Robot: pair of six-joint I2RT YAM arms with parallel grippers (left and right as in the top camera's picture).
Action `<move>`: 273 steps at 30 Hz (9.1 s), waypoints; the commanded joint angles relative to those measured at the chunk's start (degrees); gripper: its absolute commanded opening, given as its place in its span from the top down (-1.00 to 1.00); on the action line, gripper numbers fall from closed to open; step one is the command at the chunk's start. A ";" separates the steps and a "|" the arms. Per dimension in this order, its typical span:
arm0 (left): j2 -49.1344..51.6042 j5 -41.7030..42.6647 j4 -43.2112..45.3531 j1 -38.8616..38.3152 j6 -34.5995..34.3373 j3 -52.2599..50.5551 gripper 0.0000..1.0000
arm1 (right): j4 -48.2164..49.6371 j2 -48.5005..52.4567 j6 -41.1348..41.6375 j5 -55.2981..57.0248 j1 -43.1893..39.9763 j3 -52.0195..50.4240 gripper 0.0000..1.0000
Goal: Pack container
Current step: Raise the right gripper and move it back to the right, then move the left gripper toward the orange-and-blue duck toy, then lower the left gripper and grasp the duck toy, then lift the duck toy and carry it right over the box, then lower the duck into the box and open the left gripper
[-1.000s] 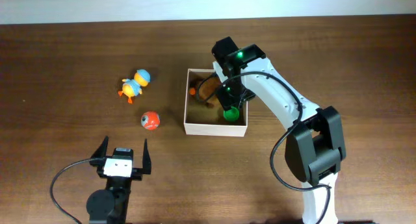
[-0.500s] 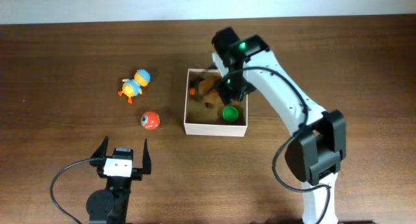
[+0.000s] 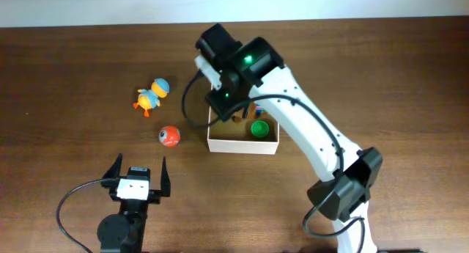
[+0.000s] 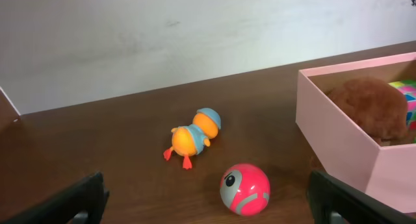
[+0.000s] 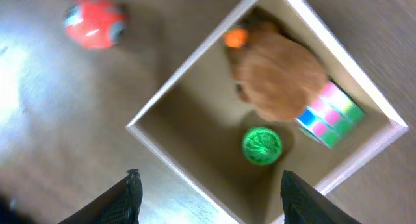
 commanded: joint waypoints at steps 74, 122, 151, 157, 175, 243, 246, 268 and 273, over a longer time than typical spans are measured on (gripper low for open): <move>71.60 12.20 -60.63 -0.22 -4.50 92.08 -0.99 | 10.16 -2.49 19.82 4.76 -37.66 -24.61 -0.98; 120.13 -11.37 -43.25 1.81 -0.39 92.67 -0.92 | 10.16 -2.49 19.82 4.74 -37.66 -24.61 -0.98; 125.83 1.81 -37.86 3.93 2.84 92.32 -0.18 | 10.16 -2.49 19.82 4.74 -37.66 -24.61 -0.98; 126.14 1.77 -37.92 3.93 2.84 92.02 -0.08 | 10.16 -2.49 19.80 4.74 -37.66 -24.61 -0.98; 126.01 1.84 -46.49 3.72 -2.36 98.62 0.91 | 10.16 -2.49 19.82 4.74 -37.66 -24.61 -0.98; 119.47 9.05 -73.05 -22.23 31.15 108.80 0.75 | 10.16 -2.49 19.82 4.74 -37.66 -24.61 -0.98; 119.47 9.07 -73.05 -21.11 31.12 108.80 0.02 | 10.16 -2.49 19.82 4.74 -37.66 -24.61 -0.98; 117.20 9.25 -72.00 -19.82 15.67 116.89 -0.37 | 10.16 -2.49 19.82 4.74 -37.64 -24.61 -0.97; 112.63 4.52 -70.36 -16.81 2.84 118.97 -0.39 | 10.16 -2.49 19.82 4.74 -37.66 -24.61 -0.98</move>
